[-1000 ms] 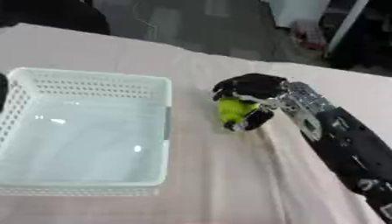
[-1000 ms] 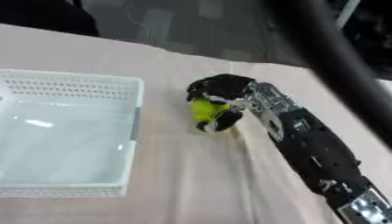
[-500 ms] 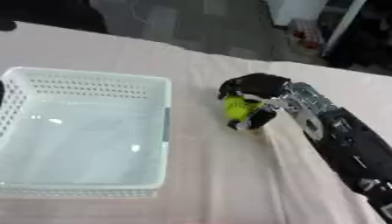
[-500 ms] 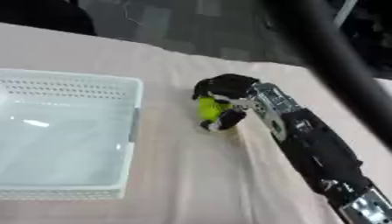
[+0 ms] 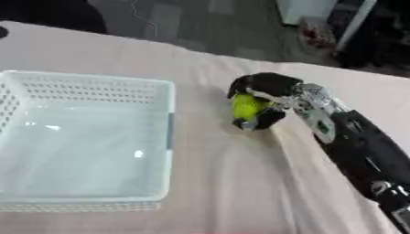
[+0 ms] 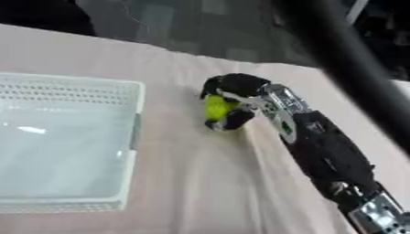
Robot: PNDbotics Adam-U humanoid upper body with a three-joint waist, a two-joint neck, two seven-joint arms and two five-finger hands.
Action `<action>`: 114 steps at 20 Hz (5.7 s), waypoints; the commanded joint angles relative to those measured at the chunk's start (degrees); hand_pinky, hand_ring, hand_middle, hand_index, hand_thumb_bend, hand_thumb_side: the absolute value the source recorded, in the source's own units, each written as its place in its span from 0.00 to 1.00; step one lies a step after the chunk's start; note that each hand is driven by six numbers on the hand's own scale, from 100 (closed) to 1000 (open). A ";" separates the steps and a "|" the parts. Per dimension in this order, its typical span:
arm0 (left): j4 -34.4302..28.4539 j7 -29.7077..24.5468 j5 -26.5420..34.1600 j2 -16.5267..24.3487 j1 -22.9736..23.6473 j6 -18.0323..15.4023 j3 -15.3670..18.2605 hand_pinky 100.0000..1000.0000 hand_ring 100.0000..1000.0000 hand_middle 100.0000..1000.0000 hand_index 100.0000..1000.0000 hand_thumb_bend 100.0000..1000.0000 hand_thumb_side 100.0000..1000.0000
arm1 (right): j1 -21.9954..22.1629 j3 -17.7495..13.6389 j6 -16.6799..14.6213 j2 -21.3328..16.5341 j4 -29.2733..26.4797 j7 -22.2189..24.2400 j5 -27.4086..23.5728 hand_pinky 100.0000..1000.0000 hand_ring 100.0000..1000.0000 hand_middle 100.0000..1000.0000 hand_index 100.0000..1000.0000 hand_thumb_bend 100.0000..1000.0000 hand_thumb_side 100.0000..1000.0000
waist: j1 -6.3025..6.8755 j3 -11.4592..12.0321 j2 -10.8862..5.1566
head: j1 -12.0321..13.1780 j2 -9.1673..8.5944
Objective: Pick up objects on the table and place them in the box.
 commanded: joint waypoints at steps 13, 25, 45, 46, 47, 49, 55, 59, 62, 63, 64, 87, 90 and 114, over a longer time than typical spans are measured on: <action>-0.77 -0.21 0.28 1.12 -1.14 -0.47 0.06 0.73 0.64 0.84 0.79 0.15 0.78 | 1.17 -0.28 -2.11 -0.30 1.78 -13.30 -1.94 0.00 0.00 0.00 0.00 0.00 0.25 | 0.21 0.53 0.50 | -0.82 -1.44; -0.77 -0.34 0.28 1.85 -0.68 -0.52 0.12 0.73 0.64 0.85 0.79 0.15 0.78 | -1.12 0.82 5.15 -0.30 0.13 -14.77 -5.23 0.00 0.00 0.00 0.00 0.00 0.23 | 0.21 -0.32 0.14 | -0.67 -1.13; -0.77 0.98 -0.53 4.13 1.09 0.12 1.24 0.74 0.64 0.84 0.79 0.16 0.76 | -3.80 4.05 15.44 -2.13 -8.99 -2.47 -16.96 0.00 0.00 0.00 0.00 0.00 0.25 | 0.74 -4.35 -1.85 | 2.00 -2.04; -0.77 1.02 -0.55 4.20 1.19 0.14 1.26 0.74 0.64 0.84 0.79 0.16 0.76 | -3.94 4.12 15.90 -2.28 -9.66 -1.82 -17.49 0.00 0.00 0.00 0.00 0.00 0.25 | 0.78 -4.55 -1.96 | 2.07 -2.09; -0.77 1.06 -0.58 4.25 1.27 0.16 1.29 0.74 0.64 0.84 0.79 0.16 0.76 | -4.09 4.18 16.38 -2.42 -10.35 -1.27 -17.98 0.00 0.00 0.00 0.00 0.00 0.25 | 0.82 -4.70 -2.06 | 2.15 -2.12; -0.77 1.17 -0.64 4.35 1.45 0.20 1.37 0.74 0.64 0.84 0.79 0.16 0.76 | -4.55 4.36 17.40 -2.69 -11.93 -0.33 -18.89 0.00 0.00 0.00 0.00 0.00 0.24 | 0.91 -5.00 -2.26 | 2.31 -2.16; -0.77 2.12 -1.01 4.62 1.93 0.39 2.06 0.74 0.65 0.84 0.79 0.17 0.75 | -6.21 5.56 19.85 -3.70 -19.09 1.65 -22.03 0.00 0.00 0.00 0.00 0.00 0.22 | 1.21 -5.85 -2.96 | 2.80 -1.99; -0.77 2.82 -1.16 4.41 1.80 0.43 2.40 0.74 0.65 0.84 0.79 0.18 0.74 | -7.69 6.31 21.58 -3.30 -22.37 2.68 -24.13 0.00 0.00 0.00 0.00 0.00 0.22 | 1.40 -5.79 -3.31 | 2.83 -1.85; -0.77 3.20 -1.25 4.26 1.63 0.36 2.49 0.74 0.65 0.84 0.79 0.18 0.74 | -8.91 6.63 22.34 -2.68 -23.51 3.11 -24.89 0.00 0.00 0.00 0.00 0.00 0.21 | 1.32 -5.54 -3.60 | 2.48 -1.59; -0.77 3.27 -1.27 4.20 1.56 0.36 2.49 0.74 0.65 0.84 0.79 0.18 0.74 | -9.20 6.69 22.52 -2.54 -23.73 3.17 -25.10 0.00 0.00 0.00 0.00 0.00 0.21 | 1.27 -5.46 -3.66 | 2.42 -1.54; -0.77 3.36 -1.24 4.10 1.40 0.33 2.49 0.74 0.65 0.84 0.79 0.19 0.74 | -9.54 6.79 22.61 -2.33 -24.04 3.21 -25.37 0.00 0.00 0.00 0.00 0.00 0.20 | 1.18 -5.24 -3.78 | 2.33 -1.49; -0.77 1.20 1.36 -0.81 -4.68 1.23 0.64 0.74 0.65 0.85 0.79 0.21 0.73 | -10.58 8.37 19.41 3.53 -25.25 -5.44 -33.87 0.00 0.00 0.00 0.00 0.00 0.22 | -2.33 2.19 -6.16 | 0.63 -1.30; -0.77 0.83 1.53 -1.18 -5.14 1.35 0.45 0.74 0.65 0.85 0.79 0.21 0.73 | -10.48 8.69 18.15 3.97 -25.00 -7.14 -35.57 0.00 0.00 0.00 0.00 0.00 0.23 | -2.67 2.69 -6.37 | 0.61 -1.46; -0.77 -2.92 4.03 -3.85 -7.70 2.24 -1.34 0.74 0.65 0.85 0.80 0.20 0.75 | -6.25 7.02 5.39 2.21 -22.68 -22.93 -27.62 0.67 0.83 0.88 0.93 0.31 1.00 | -5.00 6.26 -6.47 | -0.04 -4.83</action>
